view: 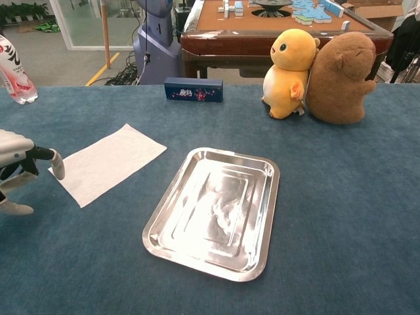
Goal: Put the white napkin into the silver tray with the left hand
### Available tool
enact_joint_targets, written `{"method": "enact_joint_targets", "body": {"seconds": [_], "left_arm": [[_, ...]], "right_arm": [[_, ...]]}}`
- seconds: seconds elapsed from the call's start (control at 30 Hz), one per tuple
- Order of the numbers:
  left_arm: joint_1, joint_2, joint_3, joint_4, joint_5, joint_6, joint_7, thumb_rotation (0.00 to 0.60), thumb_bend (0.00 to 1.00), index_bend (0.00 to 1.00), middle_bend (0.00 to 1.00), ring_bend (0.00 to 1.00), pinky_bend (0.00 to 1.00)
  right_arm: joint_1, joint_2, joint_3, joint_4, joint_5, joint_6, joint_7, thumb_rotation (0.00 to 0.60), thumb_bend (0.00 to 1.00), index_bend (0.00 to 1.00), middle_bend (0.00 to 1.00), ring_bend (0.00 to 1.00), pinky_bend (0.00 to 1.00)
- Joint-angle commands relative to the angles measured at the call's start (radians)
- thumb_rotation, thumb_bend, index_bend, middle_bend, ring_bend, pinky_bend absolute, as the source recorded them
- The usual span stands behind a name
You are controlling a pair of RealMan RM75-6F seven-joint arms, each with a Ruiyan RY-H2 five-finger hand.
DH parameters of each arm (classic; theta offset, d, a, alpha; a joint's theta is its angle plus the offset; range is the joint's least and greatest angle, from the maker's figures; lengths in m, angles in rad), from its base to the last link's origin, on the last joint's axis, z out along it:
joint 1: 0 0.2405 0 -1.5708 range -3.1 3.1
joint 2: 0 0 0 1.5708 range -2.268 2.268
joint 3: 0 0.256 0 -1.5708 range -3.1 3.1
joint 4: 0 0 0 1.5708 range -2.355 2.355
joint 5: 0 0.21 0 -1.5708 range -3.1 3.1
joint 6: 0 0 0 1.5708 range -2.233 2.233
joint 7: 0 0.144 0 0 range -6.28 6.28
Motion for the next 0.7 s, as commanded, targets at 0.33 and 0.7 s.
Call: {"method": "enact_joint_targets", "body": {"seconds": [0.33, 0.7], "left_arm": [[-0.036, -0.059, 0.003, 0.069, -0.028, -0.029, -0.018, 0.6, 0.13, 0.39, 0.88, 0.58, 0.62], [-0.047, -0.092, 0.0, 0.11, -0.042, -0.017, -0.057, 0.6, 0.13, 0.4, 0.89, 0.59, 0.62]], "right_arm": [[-0.001, 0.005, 0.001, -0.002, 0.0, 0.001, 0.01, 0.6, 0.39, 0.33, 0.31, 0.16, 0.3], [-0.001, 0.005, 0.0, -0.003, 0.0, -0.001, 0.008, 0.6, 0.39, 0.33, 0.31, 0.16, 0.3]]}}
